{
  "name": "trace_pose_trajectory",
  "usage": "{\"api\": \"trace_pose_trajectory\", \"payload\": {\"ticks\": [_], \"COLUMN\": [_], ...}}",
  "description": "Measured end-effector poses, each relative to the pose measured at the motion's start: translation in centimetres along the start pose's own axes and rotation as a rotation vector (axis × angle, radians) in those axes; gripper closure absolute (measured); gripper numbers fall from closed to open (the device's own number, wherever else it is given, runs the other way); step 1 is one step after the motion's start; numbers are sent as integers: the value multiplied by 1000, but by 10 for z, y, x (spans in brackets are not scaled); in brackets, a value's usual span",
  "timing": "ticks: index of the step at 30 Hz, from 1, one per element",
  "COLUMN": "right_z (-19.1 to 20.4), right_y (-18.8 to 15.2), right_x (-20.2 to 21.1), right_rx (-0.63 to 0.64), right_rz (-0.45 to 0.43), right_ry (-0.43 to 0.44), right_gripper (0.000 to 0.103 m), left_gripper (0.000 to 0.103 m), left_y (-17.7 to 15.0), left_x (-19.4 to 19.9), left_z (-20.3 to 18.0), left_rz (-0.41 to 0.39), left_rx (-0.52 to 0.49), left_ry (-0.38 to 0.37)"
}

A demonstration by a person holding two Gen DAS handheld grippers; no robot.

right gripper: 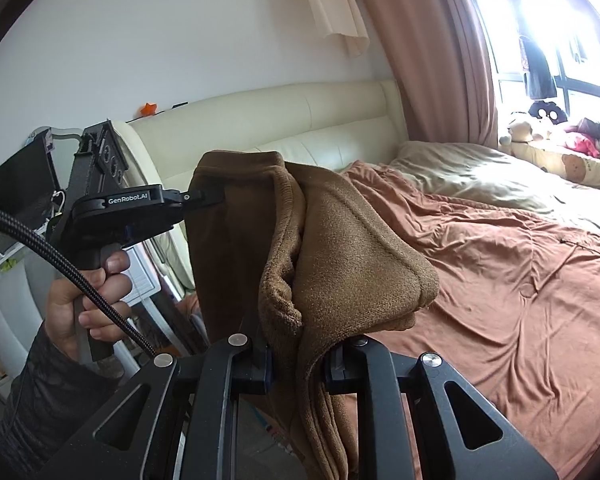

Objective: Fold small clothes
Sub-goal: 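Lift the folded brown shirt off the bed with both grippers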

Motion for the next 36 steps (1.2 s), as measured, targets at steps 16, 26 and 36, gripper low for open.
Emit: {"api": "trace_pose_trajectory", "payload": {"ticks": [16, 26, 36], "right_z": [62, 69, 2], "right_y": [0, -4, -25], "right_x": [-116, -177, -256], "right_rx": [47, 0, -7], "right_rz": [86, 172, 245], "right_ry": [180, 251, 134], "right_gripper": [90, 90, 90], "left_gripper": [96, 96, 96], "left_y": [50, 58, 56], "left_x": [76, 121, 72], "left_z": [152, 227, 301], "left_rz": [-99, -127, -69], "left_rx": [46, 85, 131], "left_ry": [208, 338, 415]}}
Point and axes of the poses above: each gripper's, at about its wrist camera, not at the fingertips, and x roughly against the way its jaws point, z to its left, y to its top, the point moved 6 cm from there along -x, roughly the way its jaws point, and after that the axes turned 1 degree about -x, right-handed, at the moved point
